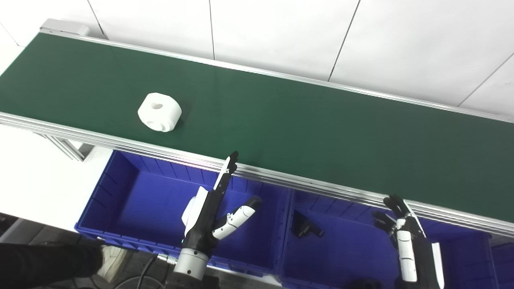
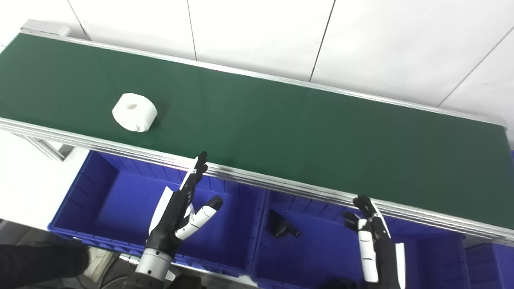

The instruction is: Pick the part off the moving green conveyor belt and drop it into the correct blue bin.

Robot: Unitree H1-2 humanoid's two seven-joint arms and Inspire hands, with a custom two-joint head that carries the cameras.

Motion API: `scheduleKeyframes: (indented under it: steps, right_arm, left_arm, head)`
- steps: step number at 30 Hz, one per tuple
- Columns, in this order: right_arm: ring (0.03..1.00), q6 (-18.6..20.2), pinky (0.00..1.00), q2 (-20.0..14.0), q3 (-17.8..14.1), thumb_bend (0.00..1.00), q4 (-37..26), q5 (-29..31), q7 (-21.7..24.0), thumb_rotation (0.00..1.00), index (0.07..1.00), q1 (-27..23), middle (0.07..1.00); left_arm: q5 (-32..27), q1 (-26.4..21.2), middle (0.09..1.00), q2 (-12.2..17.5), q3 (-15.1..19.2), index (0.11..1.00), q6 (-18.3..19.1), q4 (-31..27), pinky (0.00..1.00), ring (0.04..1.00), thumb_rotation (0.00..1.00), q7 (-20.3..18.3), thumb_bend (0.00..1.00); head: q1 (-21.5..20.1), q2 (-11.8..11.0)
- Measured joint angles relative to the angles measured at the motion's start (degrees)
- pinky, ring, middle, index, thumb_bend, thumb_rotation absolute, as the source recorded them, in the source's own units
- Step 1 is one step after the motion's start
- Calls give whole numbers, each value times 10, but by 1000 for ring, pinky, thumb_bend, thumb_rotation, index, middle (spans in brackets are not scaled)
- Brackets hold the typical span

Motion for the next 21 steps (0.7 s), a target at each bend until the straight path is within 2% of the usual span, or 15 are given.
scheduleKeyframes:
  steps: [4,10,18,20,21]
  right_arm:
    - [730,-18,715,0,0,398,12,0,4,899,880,-1,863]
    - [742,-19,711,1,0,397,16,-2,7,907,893,-1,872]
    - [716,-22,678,6,0,357,38,-20,5,922,893,-4,857]
    - [709,-25,668,7,1,340,41,-22,5,941,896,-5,860]
    - [708,-26,667,8,1,338,42,-25,5,943,896,-6,860]
  left_arm:
    - [-2,0,1000,0,0,1000,-3,5,956,975,748,3,573]
    - [-2,-1,1000,1,0,1000,-6,23,936,963,732,6,558]
    - [-2,-3,1000,2,0,1000,-25,28,921,968,718,8,562]
    - [3,-6,1000,2,0,1000,-29,27,846,948,758,9,616]
    - [12,-6,1000,3,0,1000,-32,26,841,947,760,10,620]
  head:
    - [2,-16]
    - [-5,-33]
    - [-7,-41]
    - [-11,-41]
    - [-11,-41]
